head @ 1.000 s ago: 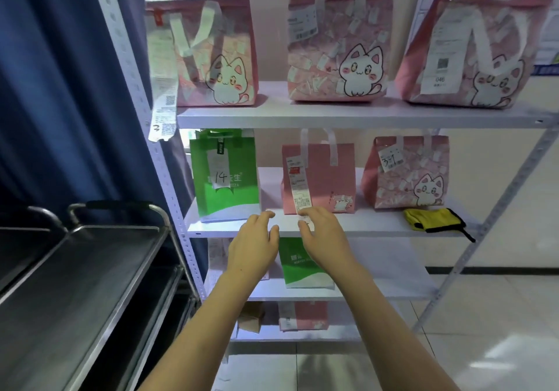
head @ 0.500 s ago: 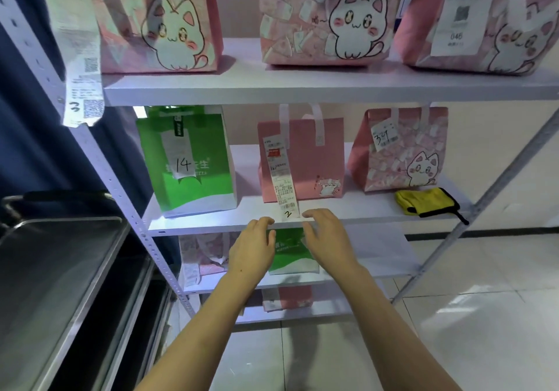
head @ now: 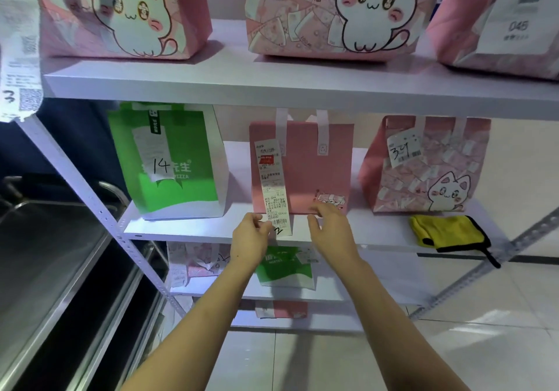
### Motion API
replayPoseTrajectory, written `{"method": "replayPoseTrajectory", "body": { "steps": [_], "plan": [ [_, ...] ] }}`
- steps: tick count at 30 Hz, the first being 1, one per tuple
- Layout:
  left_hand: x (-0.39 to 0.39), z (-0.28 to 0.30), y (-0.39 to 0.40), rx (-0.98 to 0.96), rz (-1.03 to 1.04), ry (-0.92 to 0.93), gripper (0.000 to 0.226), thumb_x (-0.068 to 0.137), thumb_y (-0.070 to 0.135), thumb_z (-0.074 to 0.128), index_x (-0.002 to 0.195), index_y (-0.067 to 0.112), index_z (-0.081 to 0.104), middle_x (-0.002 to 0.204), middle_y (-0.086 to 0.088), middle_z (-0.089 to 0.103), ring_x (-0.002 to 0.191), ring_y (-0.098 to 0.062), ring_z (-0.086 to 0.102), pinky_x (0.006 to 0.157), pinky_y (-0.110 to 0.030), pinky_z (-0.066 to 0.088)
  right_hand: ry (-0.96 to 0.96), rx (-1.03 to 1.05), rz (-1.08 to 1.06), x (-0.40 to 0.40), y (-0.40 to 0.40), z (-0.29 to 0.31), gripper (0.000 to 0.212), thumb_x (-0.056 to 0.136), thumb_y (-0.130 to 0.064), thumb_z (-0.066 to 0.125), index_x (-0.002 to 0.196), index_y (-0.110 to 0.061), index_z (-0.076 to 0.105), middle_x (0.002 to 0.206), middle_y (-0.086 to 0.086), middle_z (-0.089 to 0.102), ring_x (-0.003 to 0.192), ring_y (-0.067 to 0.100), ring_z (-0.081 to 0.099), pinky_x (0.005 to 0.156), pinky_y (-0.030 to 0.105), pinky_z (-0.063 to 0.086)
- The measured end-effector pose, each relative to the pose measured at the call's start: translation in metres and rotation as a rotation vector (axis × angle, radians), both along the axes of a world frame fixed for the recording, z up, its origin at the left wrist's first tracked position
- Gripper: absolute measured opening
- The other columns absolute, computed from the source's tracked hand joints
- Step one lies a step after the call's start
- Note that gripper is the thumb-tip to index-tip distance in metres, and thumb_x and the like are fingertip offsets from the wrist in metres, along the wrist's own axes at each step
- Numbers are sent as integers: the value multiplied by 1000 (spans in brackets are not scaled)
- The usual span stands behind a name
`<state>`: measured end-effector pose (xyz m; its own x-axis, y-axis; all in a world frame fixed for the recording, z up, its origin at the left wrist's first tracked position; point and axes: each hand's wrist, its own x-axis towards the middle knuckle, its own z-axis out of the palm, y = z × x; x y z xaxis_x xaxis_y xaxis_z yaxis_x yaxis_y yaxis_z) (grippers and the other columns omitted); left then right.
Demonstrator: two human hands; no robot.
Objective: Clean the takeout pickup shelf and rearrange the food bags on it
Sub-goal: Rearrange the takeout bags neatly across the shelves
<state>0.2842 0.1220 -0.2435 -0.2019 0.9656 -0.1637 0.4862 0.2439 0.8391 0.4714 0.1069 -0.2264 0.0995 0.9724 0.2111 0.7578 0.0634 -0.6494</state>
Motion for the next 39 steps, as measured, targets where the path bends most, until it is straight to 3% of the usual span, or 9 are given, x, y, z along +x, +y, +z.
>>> {"method": "replayPoseTrajectory", "body": {
  "steps": [7, 11, 15, 17, 22, 30, 34, 36, 39],
  "plan": [
    [7, -5, 19, -35, 86, -147, 8, 95, 22, 64, 99, 17, 68, 96, 6, 75, 92, -20, 72, 86, -40, 59, 81, 67, 11, 5, 19, 0, 22, 101, -16, 57, 119, -18, 70, 119, -2, 64, 104, 15, 60, 92, 32, 51],
    [11, -6, 20, -21, 83, -171, 15, 97, 21, 65, 90, 7, 63, 91, 2, 76, 88, -26, 73, 82, -44, 61, 116, 190, -83, 15, 28, 9, 16, 99, -13, 61, 111, -16, 70, 109, -4, 61, 102, 18, 58, 89, 30, 47],
    [11, 8, 22, 85, 141, -164, 12, 96, 20, 67, 91, 17, 57, 89, 3, 69, 86, -20, 68, 71, -31, 55, 100, 262, -155, 27, 39, 18, 17, 98, -14, 61, 114, -8, 67, 115, 8, 56, 106, 27, 56, 93, 39, 51],
    [9, 15, 27, 180, 160, -121, 13, 95, 20, 69, 100, 17, 57, 100, -1, 66, 91, -19, 64, 81, -35, 55, 86, 277, -183, 31, 44, 22, 24, 98, -13, 61, 120, -4, 64, 121, 15, 54, 112, 31, 52, 99, 43, 49],
    [9, 39, 35, 287, 138, 23, 51, 98, 22, 68, 144, 11, 47, 142, -6, 54, 126, -22, 54, 111, -45, 46, 102, 217, -192, 37, 50, 31, 40, 95, -12, 60, 135, -9, 54, 145, 15, 41, 134, 32, 41, 115, 41, 40],
    [10, 56, 28, 330, 69, 20, 24, 101, 19, 60, 125, 20, 57, 122, 2, 69, 105, -18, 66, 96, -45, 57, 159, 215, -137, 31, 37, 34, 40, 98, -10, 61, 136, -3, 49, 142, 16, 46, 121, 30, 56, 106, 40, 50],
    [4, 56, 10, 374, 61, 0, 22, 100, 20, 59, 120, 27, 56, 118, 4, 69, 102, -17, 67, 91, -47, 58, 144, 307, -121, 24, 12, 43, 33, 98, -5, 63, 130, -7, 56, 136, 8, 47, 112, 10, 49, 101, 12, 42],
    [0, 59, -3, 385, 52, -6, 19, 100, 19, 59, 117, 28, 55, 120, 3, 68, 102, -17, 67, 90, -44, 57, 168, 327, -119, 18, -1, 47, 32, 97, -3, 63, 128, -9, 58, 136, 7, 46, 114, 11, 51, 95, -3, 33],
    [-9, 65, -26, 403, 47, -14, 23, 99, 19, 60, 119, 30, 55, 120, 2, 68, 101, -18, 66, 89, -45, 58, 224, 327, -122, 6, -27, 51, 33, 99, -4, 60, 131, -11, 56, 140, 6, 42, 119, 14, 52, 93, -6, 32]
  ]
}}
